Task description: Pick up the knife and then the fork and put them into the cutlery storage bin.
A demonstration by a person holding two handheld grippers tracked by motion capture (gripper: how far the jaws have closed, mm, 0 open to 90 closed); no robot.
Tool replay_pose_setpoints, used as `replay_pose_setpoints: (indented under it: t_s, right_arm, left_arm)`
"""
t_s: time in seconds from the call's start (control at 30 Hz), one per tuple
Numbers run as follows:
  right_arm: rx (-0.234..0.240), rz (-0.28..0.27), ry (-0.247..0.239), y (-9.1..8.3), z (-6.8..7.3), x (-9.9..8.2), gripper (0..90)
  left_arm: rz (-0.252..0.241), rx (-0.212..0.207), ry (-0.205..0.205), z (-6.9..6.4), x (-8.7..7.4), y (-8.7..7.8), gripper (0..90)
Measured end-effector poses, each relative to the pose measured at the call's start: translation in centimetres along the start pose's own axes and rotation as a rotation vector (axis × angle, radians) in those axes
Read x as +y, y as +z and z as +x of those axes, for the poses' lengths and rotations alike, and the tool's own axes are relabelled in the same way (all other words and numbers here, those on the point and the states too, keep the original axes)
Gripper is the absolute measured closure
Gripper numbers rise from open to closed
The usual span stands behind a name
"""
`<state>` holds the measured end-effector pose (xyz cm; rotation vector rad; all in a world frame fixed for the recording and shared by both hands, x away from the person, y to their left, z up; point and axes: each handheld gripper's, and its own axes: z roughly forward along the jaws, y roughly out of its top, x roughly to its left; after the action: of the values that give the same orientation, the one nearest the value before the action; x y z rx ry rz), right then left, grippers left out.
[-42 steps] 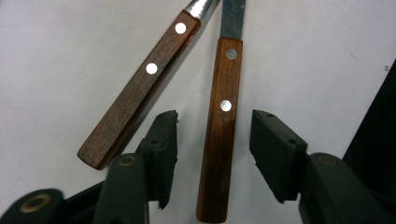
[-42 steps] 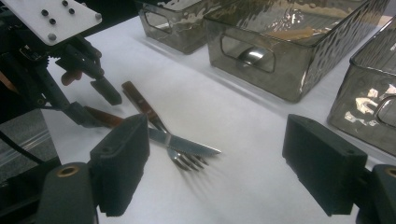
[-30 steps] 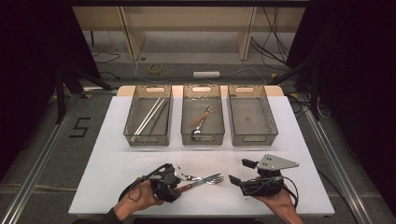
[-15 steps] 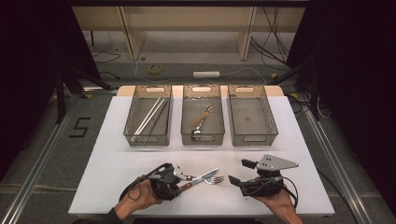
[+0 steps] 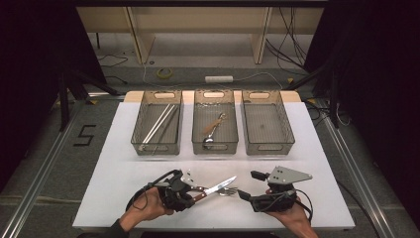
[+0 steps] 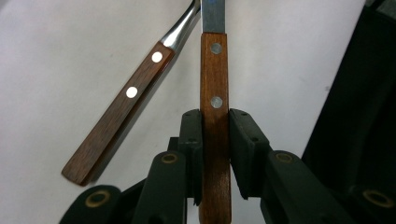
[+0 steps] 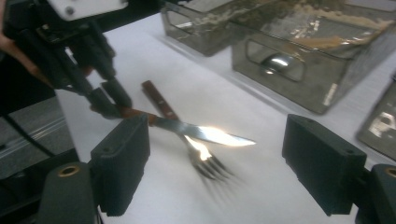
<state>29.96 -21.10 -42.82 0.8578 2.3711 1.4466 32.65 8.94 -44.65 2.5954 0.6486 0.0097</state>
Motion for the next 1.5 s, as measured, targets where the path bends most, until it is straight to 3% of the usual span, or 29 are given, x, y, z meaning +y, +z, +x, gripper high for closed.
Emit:
replay_pose_setpoints:
  t_s: [0.33,0.53,0.67,0.9,1.1,1.27,1.5]
  right_arm:
    - [0.043,0.071,-0.164,1.6,2.5,0.7,26.6]
    - [0.046,0.156,-0.285,3.1,3.9,0.7,27.6]
    - [0.070,0.170,-0.319,3.7,4.4,0.6,28.3]
    - [0.045,0.192,-0.377,4.5,4.8,0.6,31.1]
    - [0.009,0.232,-0.458,5.2,5.3,0.3,33.5]
    - [-0.022,0.251,-0.546,5.8,5.8,0.1,40.1]
    - [-0.028,0.275,-0.616,6.3,6.0,-0.1,50.2]
  left_arm:
    - [-0.005,-0.046,0.031,-0.6,1.5,-0.2,75.0]
    - [0.008,-0.064,0.056,-0.8,2.5,-0.1,75.0]
    - [0.015,-0.079,0.058,-0.9,2.8,-0.1,75.0]
    - [0.035,-0.101,0.062,-0.7,3.5,0.1,75.0]
    - [0.042,-0.114,0.072,-0.9,4.1,0.0,75.0]
    - [0.054,-0.127,0.082,-1.3,4.5,-0.1,75.0]
    - [0.072,-0.144,0.089,-1.6,4.9,0.1,75.0]
